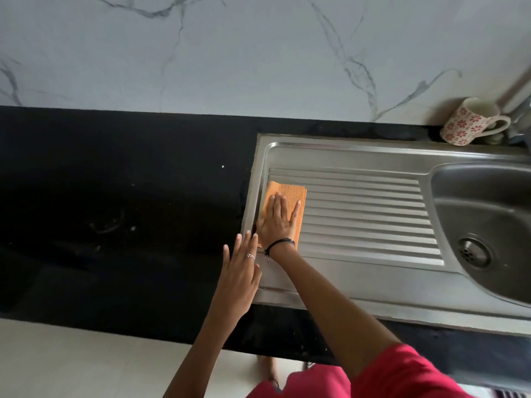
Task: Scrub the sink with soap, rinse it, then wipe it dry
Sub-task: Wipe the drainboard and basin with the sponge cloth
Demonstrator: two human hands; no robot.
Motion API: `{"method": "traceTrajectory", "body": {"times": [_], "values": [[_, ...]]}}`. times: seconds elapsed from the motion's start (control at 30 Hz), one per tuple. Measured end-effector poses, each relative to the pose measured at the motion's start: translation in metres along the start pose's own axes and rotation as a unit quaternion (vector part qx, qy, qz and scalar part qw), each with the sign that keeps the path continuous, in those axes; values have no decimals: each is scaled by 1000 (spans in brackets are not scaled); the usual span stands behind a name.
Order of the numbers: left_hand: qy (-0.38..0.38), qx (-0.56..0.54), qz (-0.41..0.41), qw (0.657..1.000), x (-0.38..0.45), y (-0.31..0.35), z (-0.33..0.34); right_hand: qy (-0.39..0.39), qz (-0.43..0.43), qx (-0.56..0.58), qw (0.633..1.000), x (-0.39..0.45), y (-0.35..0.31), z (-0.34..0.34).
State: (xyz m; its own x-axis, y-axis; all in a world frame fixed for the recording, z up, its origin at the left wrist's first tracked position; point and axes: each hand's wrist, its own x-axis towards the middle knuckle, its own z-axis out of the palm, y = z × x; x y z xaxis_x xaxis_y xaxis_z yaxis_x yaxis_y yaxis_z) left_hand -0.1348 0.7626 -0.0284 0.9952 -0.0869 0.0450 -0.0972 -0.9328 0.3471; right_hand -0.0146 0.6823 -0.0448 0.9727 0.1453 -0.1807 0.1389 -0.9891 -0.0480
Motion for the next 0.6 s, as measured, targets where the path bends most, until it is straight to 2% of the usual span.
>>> {"method": "traceTrajectory", "body": {"times": [0.3, 0.37, 0.47, 0.6], "values": [[-43, -23, -8, 999, -4, 6, 12, 24, 46, 36, 998, -13, 28, 10], [-46, -1, -8, 999, -4, 10, 16, 26, 52, 45, 997, -18, 37, 11], [-37, 18, -16, 999, -1, 27, 19, 28, 66, 53, 996, -25, 58, 13], [-47, -20, -17, 999, 7, 65, 29, 31, 87, 64, 994, -32, 97, 11]]}}
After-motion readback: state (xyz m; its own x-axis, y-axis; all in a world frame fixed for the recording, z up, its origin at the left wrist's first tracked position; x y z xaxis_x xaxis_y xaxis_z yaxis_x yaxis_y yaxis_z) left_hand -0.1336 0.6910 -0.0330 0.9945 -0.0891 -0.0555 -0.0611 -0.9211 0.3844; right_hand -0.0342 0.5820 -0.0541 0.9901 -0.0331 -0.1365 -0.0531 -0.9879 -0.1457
